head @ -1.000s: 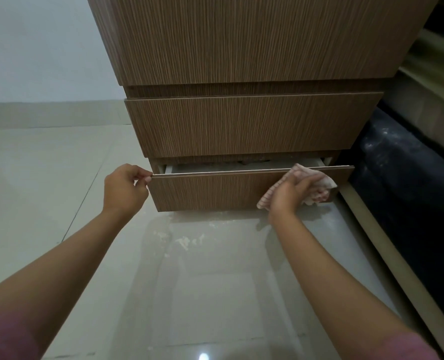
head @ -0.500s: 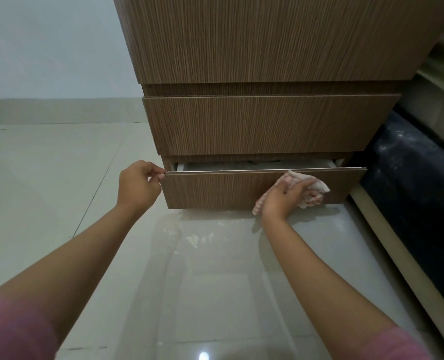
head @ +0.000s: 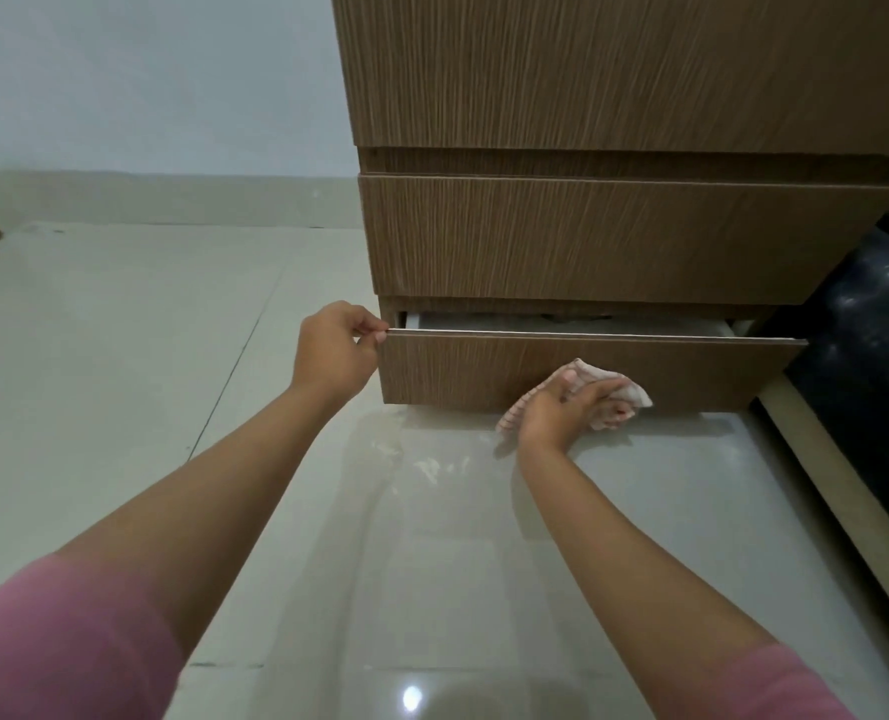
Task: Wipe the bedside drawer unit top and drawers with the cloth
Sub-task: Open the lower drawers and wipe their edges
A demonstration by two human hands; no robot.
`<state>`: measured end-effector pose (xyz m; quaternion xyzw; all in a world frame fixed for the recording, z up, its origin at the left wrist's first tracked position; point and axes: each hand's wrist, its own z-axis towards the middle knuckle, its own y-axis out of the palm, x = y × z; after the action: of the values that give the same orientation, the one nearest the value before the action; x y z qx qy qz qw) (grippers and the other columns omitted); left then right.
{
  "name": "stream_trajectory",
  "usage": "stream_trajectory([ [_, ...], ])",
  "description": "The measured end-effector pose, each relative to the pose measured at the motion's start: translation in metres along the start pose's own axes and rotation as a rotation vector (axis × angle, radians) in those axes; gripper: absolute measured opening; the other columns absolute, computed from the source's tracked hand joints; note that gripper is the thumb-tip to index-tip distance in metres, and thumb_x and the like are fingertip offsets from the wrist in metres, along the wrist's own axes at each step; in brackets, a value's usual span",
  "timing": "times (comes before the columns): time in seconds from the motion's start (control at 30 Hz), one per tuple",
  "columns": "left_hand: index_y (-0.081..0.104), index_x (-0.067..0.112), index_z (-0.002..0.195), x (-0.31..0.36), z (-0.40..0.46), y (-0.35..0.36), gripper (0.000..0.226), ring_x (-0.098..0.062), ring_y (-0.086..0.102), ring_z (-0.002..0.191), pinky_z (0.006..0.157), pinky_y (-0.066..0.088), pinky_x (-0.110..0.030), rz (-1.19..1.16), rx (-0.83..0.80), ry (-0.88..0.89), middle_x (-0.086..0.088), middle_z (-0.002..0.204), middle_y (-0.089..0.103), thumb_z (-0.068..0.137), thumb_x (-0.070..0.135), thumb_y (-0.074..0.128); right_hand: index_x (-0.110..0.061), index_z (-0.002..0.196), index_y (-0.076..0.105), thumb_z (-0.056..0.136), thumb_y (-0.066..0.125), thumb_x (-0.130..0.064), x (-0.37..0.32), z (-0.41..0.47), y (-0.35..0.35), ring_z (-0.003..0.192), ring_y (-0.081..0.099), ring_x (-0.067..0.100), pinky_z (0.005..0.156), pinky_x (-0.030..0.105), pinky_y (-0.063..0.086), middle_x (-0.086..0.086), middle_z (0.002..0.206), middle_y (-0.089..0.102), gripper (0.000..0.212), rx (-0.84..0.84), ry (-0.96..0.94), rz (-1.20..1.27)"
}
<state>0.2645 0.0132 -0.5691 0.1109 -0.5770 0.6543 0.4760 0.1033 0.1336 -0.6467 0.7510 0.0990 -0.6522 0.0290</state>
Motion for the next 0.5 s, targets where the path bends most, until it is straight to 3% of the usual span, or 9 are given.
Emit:
stream_trajectory([
  [0.13, 0.071, 0.011, 0.085, -0.003, 0.002, -0.002, 0.01, -0.01, 0.054, 0.073, 0.061, 0.033, -0.007, -0.004, -0.018, 0.016, 0.002, 0.082, 0.061, 0.081, 0.007, 0.063, -0.021, 0.148, -0.013, 0.099, 0.038, -0.033, -0.011, -0.028, 0.023, 0.142, -0.025, 0.024, 0.114, 0.033, -0.004, 0.01, 0.154, -0.028, 0.072, -0.036, -0.182, 0.028],
  [0.33, 0.071, 0.012, 0.085, -0.006, 0.004, 0.0, 0.01, -0.011, 0.055, 0.075, 0.061, 0.033, -0.008, -0.01, -0.021, 0.034, 0.002, 0.081, 0.061, 0.08, 0.007, 0.064, -0.02, 0.148, -0.01, 0.098, 0.042, -0.031, 0.005, -0.048, 0.047, 0.141, -0.026, 0.024, 0.115, 0.03, 0.001, 0.012, 0.153, -0.029, 0.073, -0.051, -0.244, -0.016],
  [0.5, 0.071, 0.011, 0.083, -0.005, 0.008, 0.001, 0.011, -0.01, 0.053, 0.073, 0.057, 0.032, -0.001, -0.025, -0.014, 0.021, 0.002, 0.08, 0.059, 0.08, 0.005, 0.063, -0.015, 0.148, -0.012, 0.099, 0.041, -0.028, 0.021, -0.038, 0.047, 0.14, -0.028, 0.027, 0.115, 0.029, 0.001, 0.015, 0.153, -0.028, 0.073, -0.029, -0.128, -0.041],
])
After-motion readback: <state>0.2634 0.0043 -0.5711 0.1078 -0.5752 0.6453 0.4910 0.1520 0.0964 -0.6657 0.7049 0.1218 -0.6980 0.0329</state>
